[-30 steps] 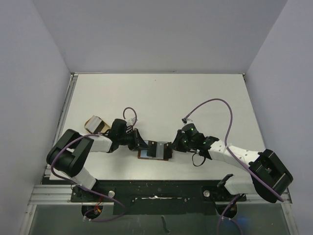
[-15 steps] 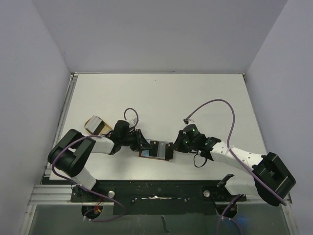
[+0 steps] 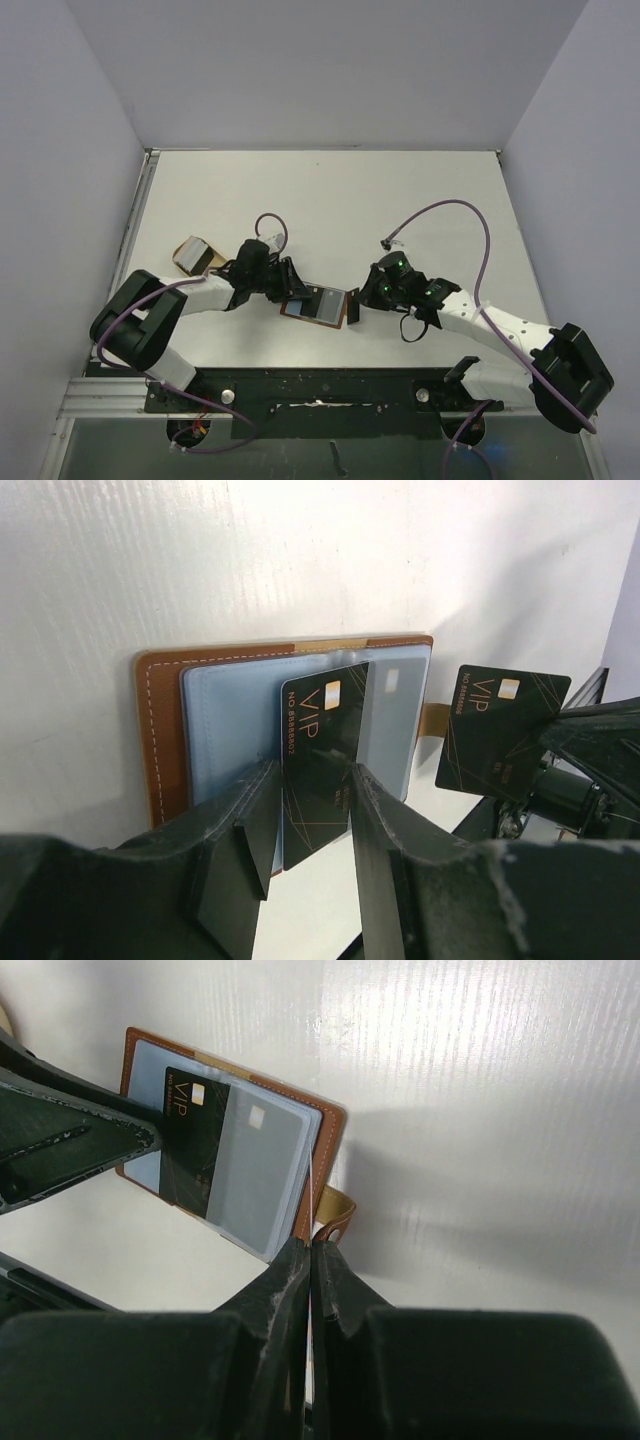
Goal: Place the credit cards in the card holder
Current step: Insert the credit card into the card holder.
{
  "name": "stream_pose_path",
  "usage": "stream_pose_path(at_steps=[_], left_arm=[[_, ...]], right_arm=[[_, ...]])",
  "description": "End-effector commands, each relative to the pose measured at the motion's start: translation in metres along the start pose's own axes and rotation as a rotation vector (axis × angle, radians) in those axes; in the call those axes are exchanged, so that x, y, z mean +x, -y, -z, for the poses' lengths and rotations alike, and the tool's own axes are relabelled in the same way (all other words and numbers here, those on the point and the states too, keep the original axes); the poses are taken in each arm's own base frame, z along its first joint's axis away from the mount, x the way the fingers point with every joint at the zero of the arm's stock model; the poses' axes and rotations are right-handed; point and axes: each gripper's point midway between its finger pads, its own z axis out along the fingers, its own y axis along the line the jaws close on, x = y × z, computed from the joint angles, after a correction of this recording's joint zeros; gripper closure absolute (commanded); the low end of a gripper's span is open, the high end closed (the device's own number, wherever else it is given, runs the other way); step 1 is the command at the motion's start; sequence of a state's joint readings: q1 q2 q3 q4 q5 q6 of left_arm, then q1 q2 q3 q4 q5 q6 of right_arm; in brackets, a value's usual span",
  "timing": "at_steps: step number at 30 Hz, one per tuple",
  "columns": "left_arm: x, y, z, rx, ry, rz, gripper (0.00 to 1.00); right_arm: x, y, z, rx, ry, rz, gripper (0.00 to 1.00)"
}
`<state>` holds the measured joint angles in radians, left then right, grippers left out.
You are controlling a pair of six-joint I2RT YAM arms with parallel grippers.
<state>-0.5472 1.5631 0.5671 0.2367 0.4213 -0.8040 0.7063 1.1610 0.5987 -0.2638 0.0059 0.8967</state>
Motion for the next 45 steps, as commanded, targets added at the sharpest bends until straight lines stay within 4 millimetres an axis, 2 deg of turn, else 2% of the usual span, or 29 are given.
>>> stream_pose_path(at_steps=[1, 13, 15, 20, 32, 45], left_arm=[[-0.008, 0.006, -0.002, -0.020, 0.018, -0.070, 0.67], [0.006, 0.019, -0.012, -0.012, -0.029, -0.161, 0.71], [0.001, 0.029, -0.014, 0.007, -0.018, -0.175, 0.70], [0.005, 0.037, -0.019, 0.037, -0.021, -0.195, 0.71], [0.008, 0.065, -0.027, 0.130, -0.010, -0.217, 0.70], [0.019, 0.084, -0.035, 0.194, -0.030, -0.213, 0.70]], right_arm=[[-0.015, -0.005, 0.002, 0.007, 0.047, -0.009, 1.00], [-0.007, 0.007, -0.013, 0.041, 0.042, -0.042, 1.00], [-0.005, 0.008, -0.016, 0.045, 0.036, -0.043, 1.00], [-0.001, 0.011, -0.021, 0.053, 0.029, -0.044, 1.00], [0.001, 0.014, -0.024, 0.058, 0.027, -0.045, 1.00], [0.000, 0.016, -0.024, 0.063, 0.029, -0.023, 1.00]])
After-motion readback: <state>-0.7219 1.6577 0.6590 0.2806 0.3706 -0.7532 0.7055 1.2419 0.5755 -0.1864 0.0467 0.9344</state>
